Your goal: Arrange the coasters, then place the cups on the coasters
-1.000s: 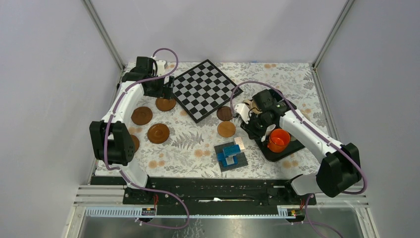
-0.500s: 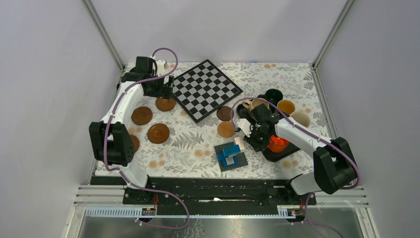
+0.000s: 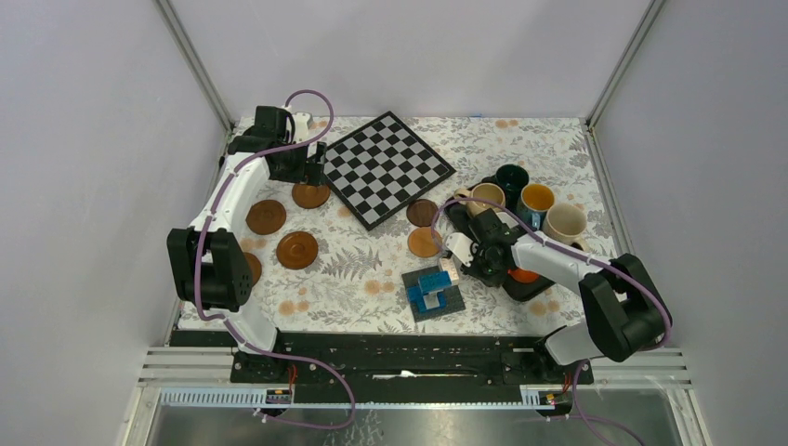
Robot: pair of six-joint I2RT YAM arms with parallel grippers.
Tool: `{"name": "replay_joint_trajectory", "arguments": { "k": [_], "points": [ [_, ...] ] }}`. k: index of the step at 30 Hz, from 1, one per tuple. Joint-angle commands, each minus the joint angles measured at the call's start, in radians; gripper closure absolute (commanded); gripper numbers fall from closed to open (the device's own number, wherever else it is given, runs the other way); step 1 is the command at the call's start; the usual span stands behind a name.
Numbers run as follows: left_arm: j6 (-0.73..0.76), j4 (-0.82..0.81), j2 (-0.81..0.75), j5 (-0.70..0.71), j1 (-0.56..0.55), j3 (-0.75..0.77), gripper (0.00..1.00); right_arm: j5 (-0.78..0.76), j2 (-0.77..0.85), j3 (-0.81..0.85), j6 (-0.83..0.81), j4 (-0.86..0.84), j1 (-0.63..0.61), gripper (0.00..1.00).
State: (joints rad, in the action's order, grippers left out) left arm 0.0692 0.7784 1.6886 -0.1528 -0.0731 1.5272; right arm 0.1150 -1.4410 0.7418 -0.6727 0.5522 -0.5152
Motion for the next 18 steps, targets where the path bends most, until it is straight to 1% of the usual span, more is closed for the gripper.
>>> {"name": "replay_joint_trajectory", "arguments": {
  "k": [1, 6, 13, 18],
  "points": [
    [-0.017, -0.004, 0.002, 0.002, 0.004, 0.027, 0.01, -0.228, -0.013, -0.016, -0.057, -0.101, 0.021, 0.77],
    [-0.020, -0.004, 0.021, -0.003, 0.004, 0.047, 0.01, -0.232, -0.029, 0.007, -0.112, -0.120, 0.088, 0.77],
    [-0.019, -0.005, 0.040, -0.001, 0.004, 0.061, 0.01, -0.232, -0.089, 0.063, -0.219, -0.167, 0.212, 0.76],
    [-0.019, -0.004, 0.049, 0.002, 0.004, 0.069, 0.01, -0.239, -0.133, 0.092, -0.292, -0.209, 0.273, 0.75]
  ]
}}
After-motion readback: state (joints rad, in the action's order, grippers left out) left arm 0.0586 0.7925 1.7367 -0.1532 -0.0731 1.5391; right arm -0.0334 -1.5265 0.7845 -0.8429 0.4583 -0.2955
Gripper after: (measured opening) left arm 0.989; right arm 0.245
